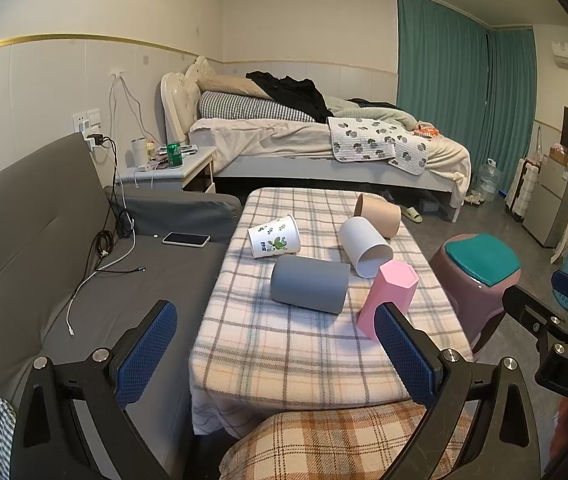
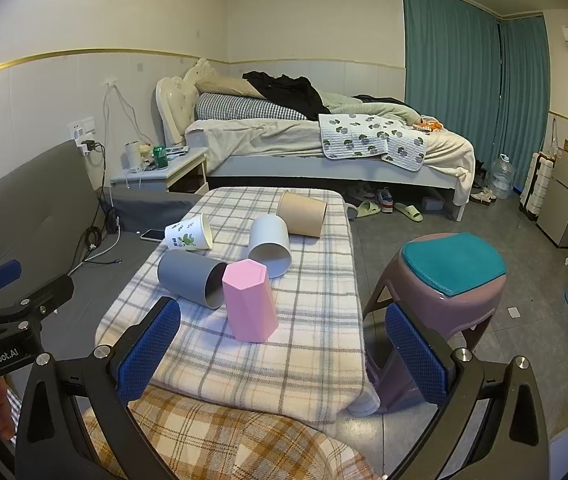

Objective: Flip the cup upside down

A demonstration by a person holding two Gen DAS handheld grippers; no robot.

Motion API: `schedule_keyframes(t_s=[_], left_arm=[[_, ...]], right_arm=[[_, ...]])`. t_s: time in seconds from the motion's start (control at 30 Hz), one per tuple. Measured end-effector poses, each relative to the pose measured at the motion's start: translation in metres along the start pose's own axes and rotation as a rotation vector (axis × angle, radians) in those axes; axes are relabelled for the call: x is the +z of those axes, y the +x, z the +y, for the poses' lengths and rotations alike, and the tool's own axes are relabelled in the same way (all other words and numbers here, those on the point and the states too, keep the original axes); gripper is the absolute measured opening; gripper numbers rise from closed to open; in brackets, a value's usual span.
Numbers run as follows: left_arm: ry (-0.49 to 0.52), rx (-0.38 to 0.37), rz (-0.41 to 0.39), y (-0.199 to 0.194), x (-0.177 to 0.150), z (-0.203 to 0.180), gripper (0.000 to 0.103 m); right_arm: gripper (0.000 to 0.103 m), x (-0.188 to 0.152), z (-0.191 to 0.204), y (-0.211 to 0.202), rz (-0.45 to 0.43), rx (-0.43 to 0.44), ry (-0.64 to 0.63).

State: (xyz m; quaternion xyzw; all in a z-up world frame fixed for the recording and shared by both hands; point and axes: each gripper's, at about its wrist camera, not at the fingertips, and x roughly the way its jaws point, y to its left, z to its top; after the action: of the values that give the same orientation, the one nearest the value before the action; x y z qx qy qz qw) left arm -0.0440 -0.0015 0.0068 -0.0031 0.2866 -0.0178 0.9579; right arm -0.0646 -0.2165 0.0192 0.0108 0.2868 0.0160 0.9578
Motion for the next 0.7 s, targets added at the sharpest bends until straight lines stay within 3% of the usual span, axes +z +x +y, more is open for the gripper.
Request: schedule_keyframes(t_s=[0.7], left_arm=[[0.001,0.001,0.002,0.0003,-0.0001,-0.0001,0.102]], right_arm=[[0.103,-0.0030,0.0009,0.0024,0.007,0.001,-0.002]])
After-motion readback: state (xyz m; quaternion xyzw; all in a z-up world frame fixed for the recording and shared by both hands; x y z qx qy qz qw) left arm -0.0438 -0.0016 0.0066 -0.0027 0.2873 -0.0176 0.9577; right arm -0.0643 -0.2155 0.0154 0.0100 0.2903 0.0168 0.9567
